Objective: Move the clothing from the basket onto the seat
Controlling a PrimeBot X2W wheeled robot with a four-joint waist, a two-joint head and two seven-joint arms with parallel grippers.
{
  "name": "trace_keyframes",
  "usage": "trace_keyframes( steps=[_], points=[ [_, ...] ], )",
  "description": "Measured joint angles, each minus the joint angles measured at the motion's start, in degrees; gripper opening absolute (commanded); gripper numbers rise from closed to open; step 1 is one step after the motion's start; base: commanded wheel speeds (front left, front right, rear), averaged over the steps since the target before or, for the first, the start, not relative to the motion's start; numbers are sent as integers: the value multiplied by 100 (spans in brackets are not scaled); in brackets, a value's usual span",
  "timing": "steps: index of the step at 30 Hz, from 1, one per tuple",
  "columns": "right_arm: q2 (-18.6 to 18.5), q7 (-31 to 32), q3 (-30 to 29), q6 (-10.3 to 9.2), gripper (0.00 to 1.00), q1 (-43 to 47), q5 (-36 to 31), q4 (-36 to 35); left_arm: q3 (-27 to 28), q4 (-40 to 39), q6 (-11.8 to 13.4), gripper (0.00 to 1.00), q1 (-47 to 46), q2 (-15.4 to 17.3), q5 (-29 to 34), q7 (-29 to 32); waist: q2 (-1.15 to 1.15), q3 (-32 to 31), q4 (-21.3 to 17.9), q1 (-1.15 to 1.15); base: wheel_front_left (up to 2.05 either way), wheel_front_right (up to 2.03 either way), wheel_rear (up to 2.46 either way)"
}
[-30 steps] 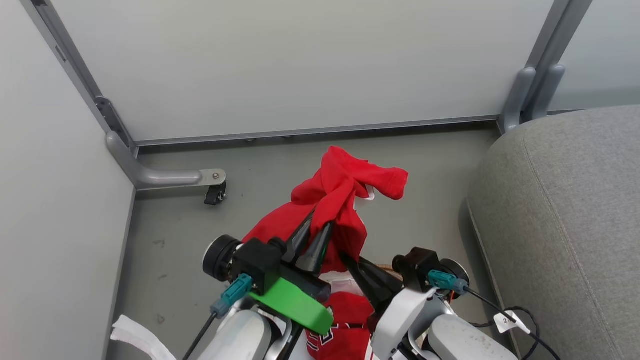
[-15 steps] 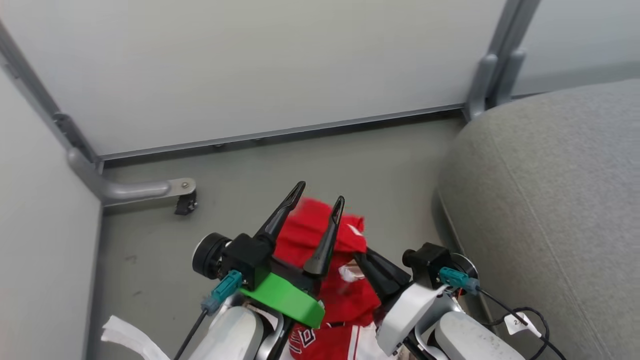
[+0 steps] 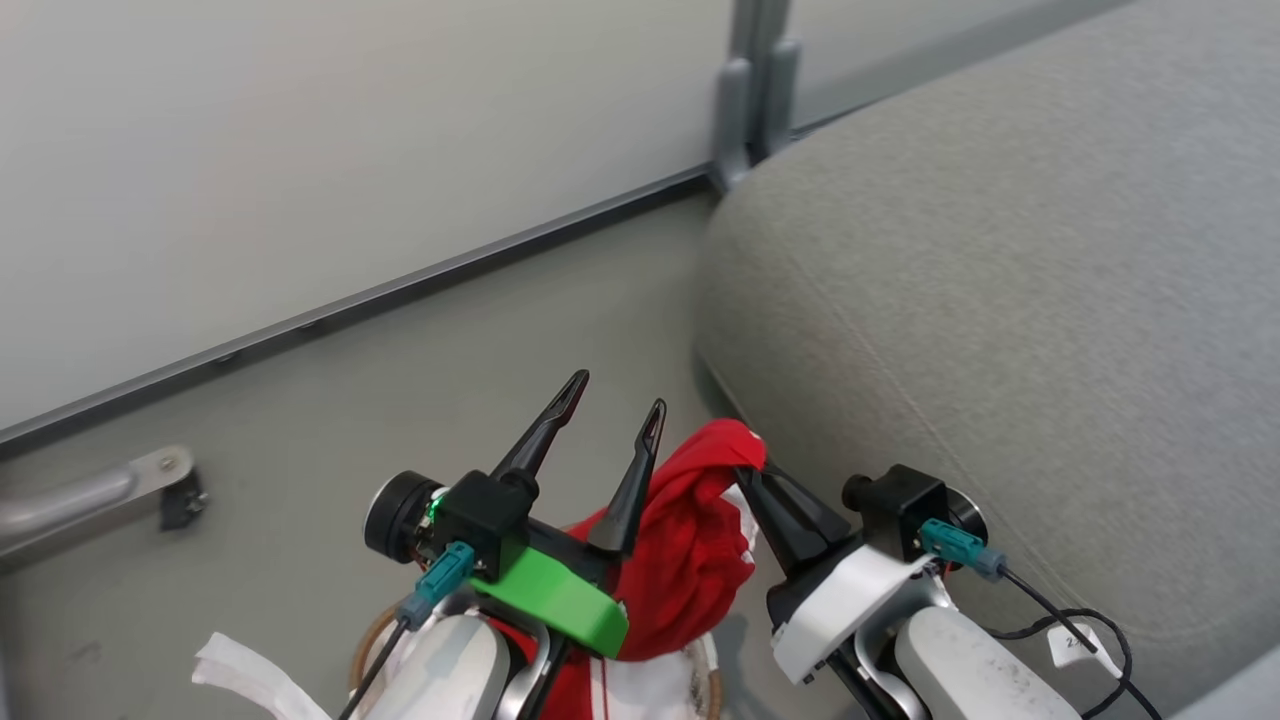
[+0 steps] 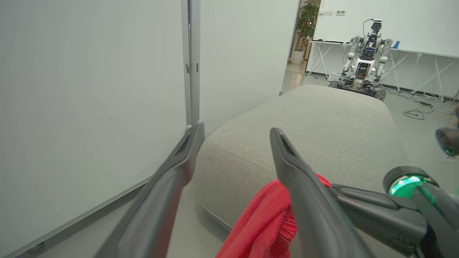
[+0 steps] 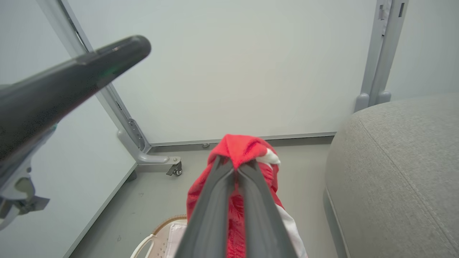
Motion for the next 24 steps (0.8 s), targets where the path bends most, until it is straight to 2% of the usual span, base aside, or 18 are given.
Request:
trace_keyframes(
  steps=[7, 11, 16, 24],
  points=[
    [-83, 0, -302, 0, 0, 4, -90, -280, -21, -20, 0, 100, 8, 85, 30, 0, 0, 129, -823, 0, 0, 0, 0],
    [-242, 0, -583, 1, 0, -189, -291, -490, -121, -49, 0, 100, -11, 98, 21, 0, 0, 254, -1133, 0, 0, 0, 0],
    [-689, 0, -918, 1, 0, -847, -494, -633, -261, -51, 0, 100, -70, 219, 4, 0, 0, 547, -1309, 0, 0, 0, 0],
    [-1762, 0, -1285, 1, 0, -2462, -761, -514, -582, -365, 0, 100, -432, 490, 46, 0, 0, 1125, -1305, 0, 0, 0, 0]
  ],
)
